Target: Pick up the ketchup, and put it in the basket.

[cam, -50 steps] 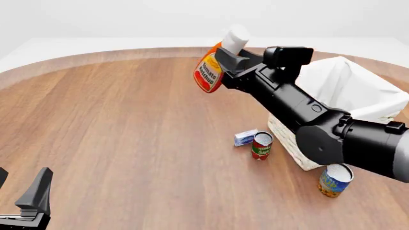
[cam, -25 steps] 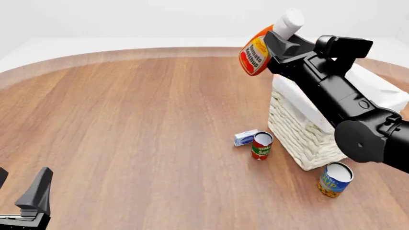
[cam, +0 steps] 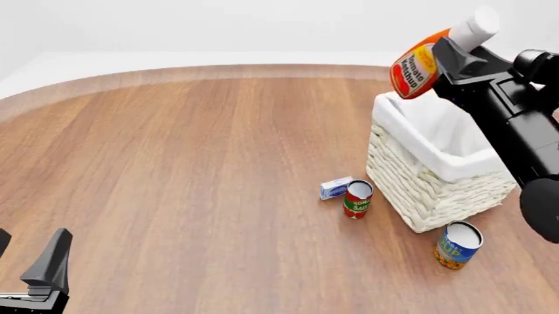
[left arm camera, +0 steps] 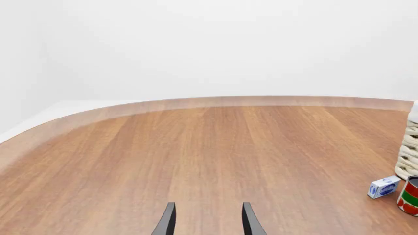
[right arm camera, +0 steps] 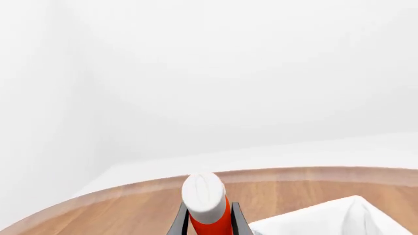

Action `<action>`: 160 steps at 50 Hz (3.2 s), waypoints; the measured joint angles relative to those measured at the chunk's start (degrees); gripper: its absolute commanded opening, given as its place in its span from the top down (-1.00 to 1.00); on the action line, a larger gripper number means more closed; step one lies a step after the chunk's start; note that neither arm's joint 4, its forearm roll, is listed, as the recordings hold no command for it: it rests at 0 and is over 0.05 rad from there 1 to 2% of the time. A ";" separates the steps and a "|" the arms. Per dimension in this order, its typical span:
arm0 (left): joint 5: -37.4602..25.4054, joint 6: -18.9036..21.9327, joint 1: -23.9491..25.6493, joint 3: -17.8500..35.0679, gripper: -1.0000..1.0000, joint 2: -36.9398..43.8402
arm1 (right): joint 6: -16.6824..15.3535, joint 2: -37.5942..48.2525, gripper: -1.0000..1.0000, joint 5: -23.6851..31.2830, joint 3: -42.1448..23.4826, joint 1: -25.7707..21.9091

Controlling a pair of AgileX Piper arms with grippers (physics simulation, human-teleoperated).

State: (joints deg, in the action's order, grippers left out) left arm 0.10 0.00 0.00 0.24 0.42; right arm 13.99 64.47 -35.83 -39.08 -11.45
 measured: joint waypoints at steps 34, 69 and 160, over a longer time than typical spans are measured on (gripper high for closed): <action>0.00 0.00 0.00 0.00 -1.00 0.00 | -1.72 -6.92 1.00 4.16 5.36 10.11; 0.00 0.00 0.00 0.00 -1.00 0.00 | -6.93 0.82 1.00 6.75 1.87 12.43; 0.00 0.00 0.00 0.00 -1.00 0.00 | -11.15 12.04 -1.00 9.46 -2.03 14.41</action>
State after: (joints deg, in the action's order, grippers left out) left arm 0.10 0.00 0.00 0.24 0.42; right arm 2.84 76.51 -26.37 -41.11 2.95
